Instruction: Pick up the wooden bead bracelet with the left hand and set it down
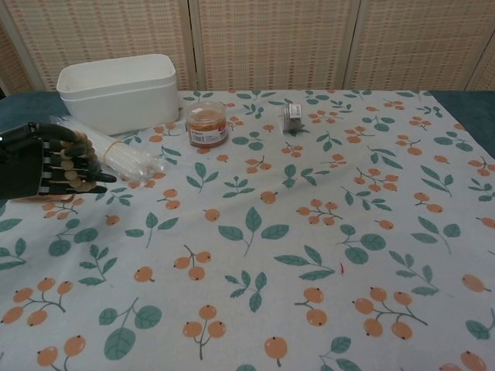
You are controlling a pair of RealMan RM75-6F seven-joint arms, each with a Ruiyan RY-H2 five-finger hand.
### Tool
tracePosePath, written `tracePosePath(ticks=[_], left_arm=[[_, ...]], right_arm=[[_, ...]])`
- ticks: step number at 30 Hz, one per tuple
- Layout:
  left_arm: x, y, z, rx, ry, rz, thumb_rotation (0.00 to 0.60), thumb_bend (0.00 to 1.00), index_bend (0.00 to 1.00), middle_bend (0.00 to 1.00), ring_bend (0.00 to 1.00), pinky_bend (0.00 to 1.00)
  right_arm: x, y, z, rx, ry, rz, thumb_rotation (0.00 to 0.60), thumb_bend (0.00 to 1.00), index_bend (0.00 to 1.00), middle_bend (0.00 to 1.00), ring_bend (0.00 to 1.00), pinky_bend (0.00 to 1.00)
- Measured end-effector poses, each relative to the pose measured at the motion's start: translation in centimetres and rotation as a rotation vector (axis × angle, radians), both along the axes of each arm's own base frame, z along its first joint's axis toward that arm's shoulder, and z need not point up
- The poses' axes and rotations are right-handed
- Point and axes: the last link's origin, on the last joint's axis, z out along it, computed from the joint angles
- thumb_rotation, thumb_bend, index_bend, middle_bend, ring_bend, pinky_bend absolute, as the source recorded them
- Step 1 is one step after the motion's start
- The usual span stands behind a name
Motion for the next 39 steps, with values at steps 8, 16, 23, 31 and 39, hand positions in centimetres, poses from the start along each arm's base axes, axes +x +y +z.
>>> tracePosePath(ticks=[8,16,23,31,39], left_arm=[[0.0,-0.1,-0.1,-0.011,-0.006,0.006,0.413,0.87,0.64,0.51,0.18,0.0],[0.2,-0.3,-0.2,-0.037,-0.043,0.018,0.585,1.0,0.58,0.47,0.17,0.0],[0.3,-0.3,-0.3,-0.024,0.003,-0.023,0.6,1.0,0.55,0.43,0.14,0.0],[0.1,-0.4,-0.7,-0.004,0.091,-0.102,0.6,1.0,0.44,0.37,0.11,0.0],[-0.6,-1.0,-2.0,0.039,0.318,-0.283,0.6,0.78,0.15,0.21,0.02,0.0]], right_arm=[[0.0,0.1,0.0,-0.002,-0.001,0.003,0.434,0.2,0.0,0.0,0.0,0.0],[0.1,0.2,0.2,-0.007,-0.004,0.007,0.434,0.2,0.0,0.0,0.0,0.0],[0.1,0.3,0.3,-0.012,-0.009,0.008,0.433,0.2,0.0,0.0,0.0,0.0],[0.0,0.2,0.4,-0.014,-0.009,0.006,0.435,0.2,0.0,0.0,0.0,0.0],[0.0,0.1,0.3,-0.009,-0.005,0.004,0.434,0.2,0.0,0.0,0.0,0.0]])
